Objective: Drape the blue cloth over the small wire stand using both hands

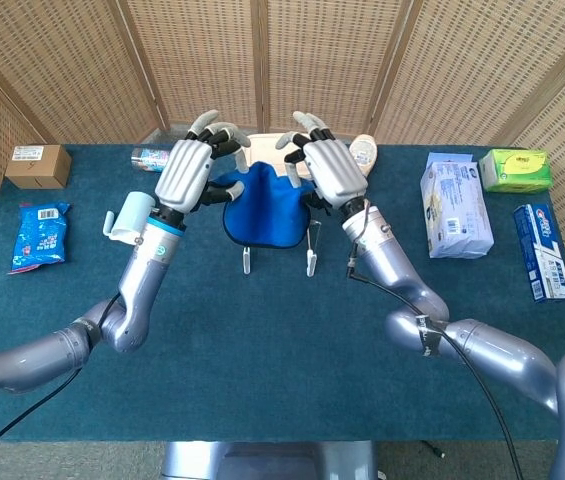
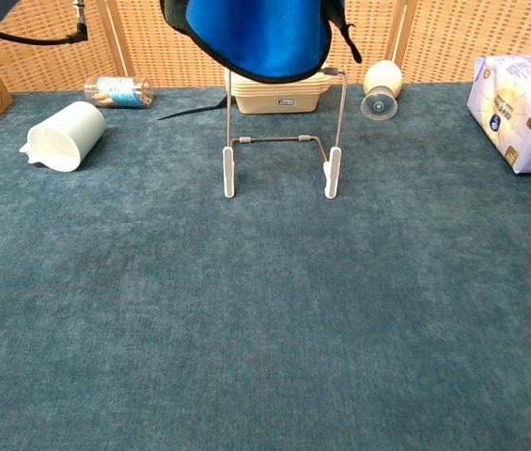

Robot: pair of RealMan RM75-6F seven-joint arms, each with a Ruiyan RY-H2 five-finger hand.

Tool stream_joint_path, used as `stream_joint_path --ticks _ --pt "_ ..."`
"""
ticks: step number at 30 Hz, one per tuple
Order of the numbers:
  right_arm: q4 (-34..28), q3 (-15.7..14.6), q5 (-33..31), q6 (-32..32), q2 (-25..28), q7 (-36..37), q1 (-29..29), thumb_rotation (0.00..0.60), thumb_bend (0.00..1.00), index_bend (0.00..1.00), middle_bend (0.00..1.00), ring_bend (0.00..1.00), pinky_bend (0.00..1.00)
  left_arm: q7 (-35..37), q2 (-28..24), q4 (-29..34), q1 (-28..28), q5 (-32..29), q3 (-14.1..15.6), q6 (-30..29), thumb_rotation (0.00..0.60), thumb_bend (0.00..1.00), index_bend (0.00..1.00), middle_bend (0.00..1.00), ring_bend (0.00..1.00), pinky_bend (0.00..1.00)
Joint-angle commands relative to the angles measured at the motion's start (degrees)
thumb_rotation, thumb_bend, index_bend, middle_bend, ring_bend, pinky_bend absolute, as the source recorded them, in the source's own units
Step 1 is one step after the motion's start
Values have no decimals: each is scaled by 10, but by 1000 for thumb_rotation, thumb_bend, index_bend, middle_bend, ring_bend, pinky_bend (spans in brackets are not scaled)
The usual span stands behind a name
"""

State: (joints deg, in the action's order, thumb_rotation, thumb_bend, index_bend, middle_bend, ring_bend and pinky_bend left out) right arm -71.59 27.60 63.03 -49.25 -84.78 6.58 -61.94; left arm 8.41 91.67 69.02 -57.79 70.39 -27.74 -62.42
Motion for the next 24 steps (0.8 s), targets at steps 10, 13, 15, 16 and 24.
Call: stream_joint_path --ticks 10,13,15,16,24 --pt "43 -23 6 10 -29 16 -5 600 390 809 337 43 66 34 33 -53 -5 -2 26 14 600 459 718 402 277 100" --pt "44 -26 9 9 -33 19 -4 600 387 808 338 43 66 40 37 -61 0 -1 34 14 600 459 718 402 277 100" --pt "43 -28 10 8 -35 19 -4 600 387 808 338 43 66 46 38 -63 5 0 39 13 600 459 718 401 277 99" --pt "43 -29 12 8 -36 18 -5 600 387 808 338 43 66 49 38 -64 8 0 41 12 600 458 718 401 277 99" --pt "43 -34 11 7 -46 11 -7 600 387 807 338 43 67 66 35 -65 23 2 50 8 600 458 717 401 278 95"
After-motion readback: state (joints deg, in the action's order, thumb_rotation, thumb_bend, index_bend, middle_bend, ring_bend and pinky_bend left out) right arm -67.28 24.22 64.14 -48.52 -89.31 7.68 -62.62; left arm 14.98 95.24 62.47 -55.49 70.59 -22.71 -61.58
